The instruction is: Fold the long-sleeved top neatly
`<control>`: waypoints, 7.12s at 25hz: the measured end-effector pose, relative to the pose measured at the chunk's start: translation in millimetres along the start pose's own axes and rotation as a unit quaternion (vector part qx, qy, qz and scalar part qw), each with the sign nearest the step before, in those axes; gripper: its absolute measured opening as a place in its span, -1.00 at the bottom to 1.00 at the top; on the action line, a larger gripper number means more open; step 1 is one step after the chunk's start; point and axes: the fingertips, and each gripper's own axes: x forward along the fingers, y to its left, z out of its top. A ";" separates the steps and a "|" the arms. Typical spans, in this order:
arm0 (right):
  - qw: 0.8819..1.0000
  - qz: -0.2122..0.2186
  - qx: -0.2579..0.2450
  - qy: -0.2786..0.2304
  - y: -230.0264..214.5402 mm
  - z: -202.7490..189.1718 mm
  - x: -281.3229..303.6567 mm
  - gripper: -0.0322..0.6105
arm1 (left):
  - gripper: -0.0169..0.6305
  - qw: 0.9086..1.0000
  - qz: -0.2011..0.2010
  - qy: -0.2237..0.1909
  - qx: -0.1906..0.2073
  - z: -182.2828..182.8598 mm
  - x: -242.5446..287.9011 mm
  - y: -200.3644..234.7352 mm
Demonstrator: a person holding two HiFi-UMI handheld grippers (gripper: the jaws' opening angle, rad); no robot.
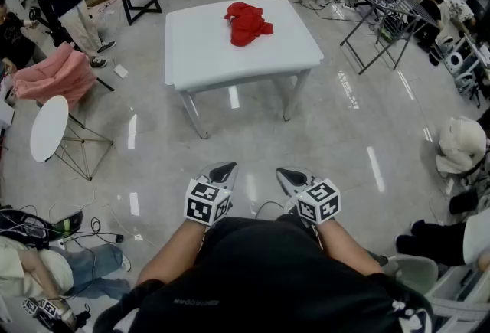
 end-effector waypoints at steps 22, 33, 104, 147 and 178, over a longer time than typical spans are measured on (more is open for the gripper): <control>1.000 0.013 0.013 0.010 17.0 4.3 18.5 -0.89 | -0.93 1.000 0.004 -0.006 -0.026 -0.5 -15.3 22.5; 0.999 0.004 0.032 0.012 3.5 7.7 23.7 -0.89 | -0.93 0.999 0.013 0.009 -0.044 -6.1 -5.0 41.0; 0.998 0.028 0.059 0.008 -379.2 276.9 322.6 -0.89 | -0.93 0.995 0.087 0.006 -0.048 252.1 313.8 348.0; 0.996 0.001 0.073 0.054 -476.0 312.9 426.4 -0.83 | -0.93 0.982 0.164 0.015 -0.091 250.9 334.9 454.3; 0.971 -0.113 0.117 0.173 -646.8 179.9 271.8 -0.83 | -0.79 0.904 -0.039 0.231 0.357 403.9 648.9 408.4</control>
